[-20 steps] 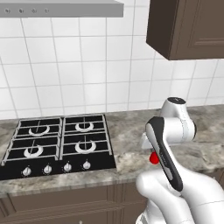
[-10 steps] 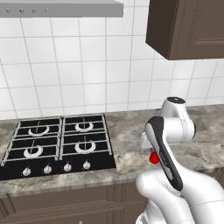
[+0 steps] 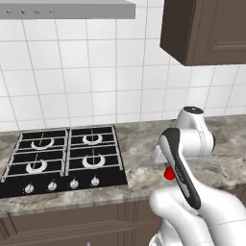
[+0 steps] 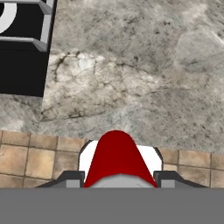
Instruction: Four empty soda cans are scattered around the kitchen. Gather all the cans and cluster them next to the stove for recycling.
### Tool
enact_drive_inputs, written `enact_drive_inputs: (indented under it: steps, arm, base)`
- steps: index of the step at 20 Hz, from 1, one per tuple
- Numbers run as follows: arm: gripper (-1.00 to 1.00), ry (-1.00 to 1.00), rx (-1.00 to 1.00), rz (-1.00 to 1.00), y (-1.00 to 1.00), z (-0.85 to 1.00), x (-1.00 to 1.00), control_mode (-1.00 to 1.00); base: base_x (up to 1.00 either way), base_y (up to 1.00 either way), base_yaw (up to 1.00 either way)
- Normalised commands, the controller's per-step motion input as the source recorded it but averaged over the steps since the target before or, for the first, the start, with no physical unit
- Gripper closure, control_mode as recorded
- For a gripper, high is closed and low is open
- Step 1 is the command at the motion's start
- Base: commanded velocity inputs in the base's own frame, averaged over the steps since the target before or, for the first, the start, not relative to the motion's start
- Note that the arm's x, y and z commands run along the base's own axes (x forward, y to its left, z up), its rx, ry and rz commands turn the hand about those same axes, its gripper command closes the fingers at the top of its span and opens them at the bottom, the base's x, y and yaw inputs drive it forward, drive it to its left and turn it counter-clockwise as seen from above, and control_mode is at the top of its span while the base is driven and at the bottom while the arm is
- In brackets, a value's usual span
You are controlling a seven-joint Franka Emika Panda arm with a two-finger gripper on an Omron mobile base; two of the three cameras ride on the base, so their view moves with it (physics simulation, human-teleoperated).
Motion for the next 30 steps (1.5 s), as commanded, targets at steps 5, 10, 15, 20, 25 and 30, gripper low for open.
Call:
enact_drive_inputs:
  steps: [5,10,15,20,25,30]
  arm:
    - [1.00,0.00,0.00,0.00,0.00,0.00,0.00,-1.00]
    - [1.00,0.14,-0.03,-0.05,0.59,0.05,0.86,-1.00]
    - [1.00,0.08,-0.08,-0.07,0.58,0.05,1.00,-1.00]
    - [1.00,0.12,-0.05,-0.07,0.09,0.02,0.79,-1.00]
    - [1.00,0.10,0.00,-0.09,0.02,0.00,0.86,-1.00]
    - [1.00,0.05,0.00,-0.06,0.02,-0.20,0.85,-1.00]
  base:
    - [0.00,0.00,0.00]
    - [0.00,0.00,0.00]
    - [0.00,0.00,0.00]
    - [0.00,0.00,0.00]
    - [0.00,0.00,0.00]
    - [0.00,0.00,0.00]
